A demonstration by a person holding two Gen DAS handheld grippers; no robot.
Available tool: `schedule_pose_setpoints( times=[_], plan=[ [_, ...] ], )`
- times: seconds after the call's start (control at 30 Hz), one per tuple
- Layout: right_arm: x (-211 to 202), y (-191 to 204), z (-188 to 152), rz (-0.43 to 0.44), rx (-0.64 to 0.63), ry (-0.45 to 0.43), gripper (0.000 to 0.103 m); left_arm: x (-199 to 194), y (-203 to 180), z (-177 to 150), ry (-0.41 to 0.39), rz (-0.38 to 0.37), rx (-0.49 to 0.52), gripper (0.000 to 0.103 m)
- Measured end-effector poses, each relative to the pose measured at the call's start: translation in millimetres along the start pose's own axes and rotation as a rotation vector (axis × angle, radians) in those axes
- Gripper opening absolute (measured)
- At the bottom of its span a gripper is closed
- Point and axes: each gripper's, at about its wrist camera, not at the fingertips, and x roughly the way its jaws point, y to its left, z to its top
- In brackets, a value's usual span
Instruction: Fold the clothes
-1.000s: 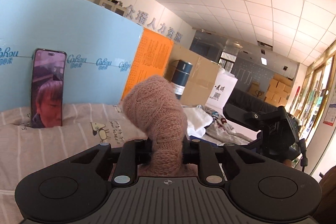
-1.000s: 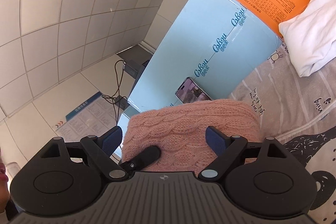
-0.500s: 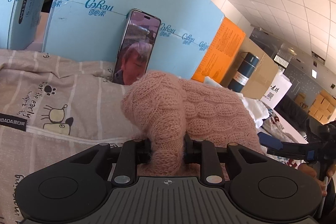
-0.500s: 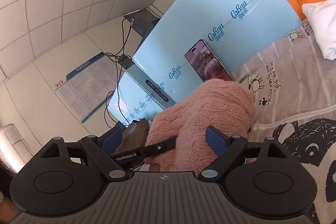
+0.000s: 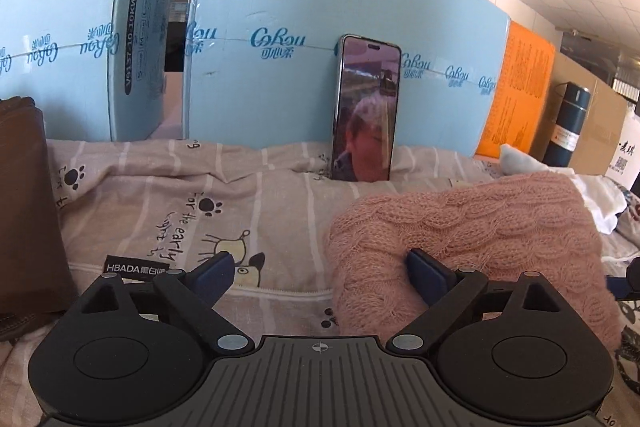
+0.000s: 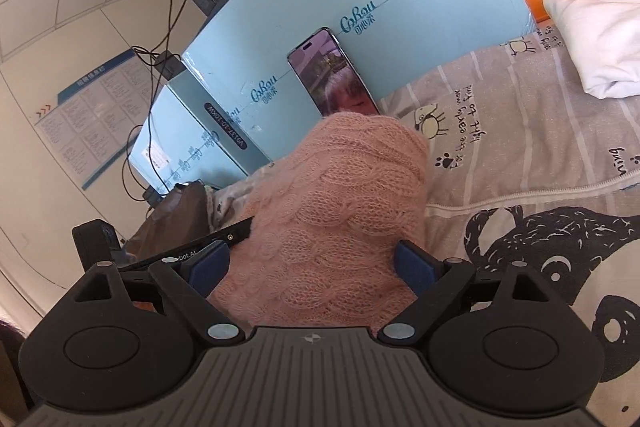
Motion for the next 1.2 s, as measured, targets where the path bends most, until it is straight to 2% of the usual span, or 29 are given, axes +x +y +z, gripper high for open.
schedule_pose_setpoints(
  times=[0.1,0.17,0.33,0.4,0.47,0.53,0.67,0.73,0.77,0.8,0.83,0.9,0.93,1.03,1.2],
  plan=[
    [8,-7,-1,-0.068,0.022,0.034,0.090,-4,6,-2,-0.021,-0.019,-0.028,0.095],
    [7,-8,-2,-0.080,0.021,0.024,0.090,-9,8,-1,-0.025,-0.051,-0.053,0.095],
    [5,-8,-2,-0.106,0.014,0.004,0.090,-16,22,4,0.032,-0.233,-0.221,0.095],
    [7,-6,-2,-0.108,0.005,0.007,0.090,-14,18,2,0.072,-0.262,-0.217,0.095],
    [8,-5,-2,-0.107,-0.001,0.011,0.090,-10,8,-2,0.106,-0.279,-0.170,0.095],
    [9,-5,-3,-0.103,-0.003,0.020,0.089,-1,-1,-10,0.151,-0.272,-0.135,0.096],
    [14,-1,-5,-0.094,-0.028,0.043,0.087,1,-8,-17,0.131,-0.275,-0.104,0.100],
    [19,2,-7,-0.075,-0.047,0.063,0.075,2,-8,-19,0.119,-0.310,-0.109,0.100],
    [21,5,-9,-0.083,-0.067,0.063,0.073,3,-9,-19,0.115,-0.325,-0.113,0.100],
    [22,8,-11,-0.092,-0.087,0.063,0.070,2,-9,-19,0.110,-0.349,-0.120,0.097],
    [23,11,-12,-0.100,-0.102,0.061,0.067,2,-9,-20,0.104,-0.383,-0.126,0.087],
    [23,12,-13,-0.117,-0.109,0.050,0.061,-1,-12,-21,0.073,-0.397,-0.117,0.074],
    [22,11,-12,-0.118,-0.101,0.044,0.057,-2,-13,-21,0.058,-0.401,-0.108,0.062],
    [18,8,-10,-0.113,-0.080,0.020,0.049,-6,-12,-21,0.016,-0.435,-0.117,0.049],
    [-3,15,-6,-0.102,-0.088,-0.084,0.039,-21,-25,-15,-0.063,-0.453,-0.098,0.046]
  ],
)
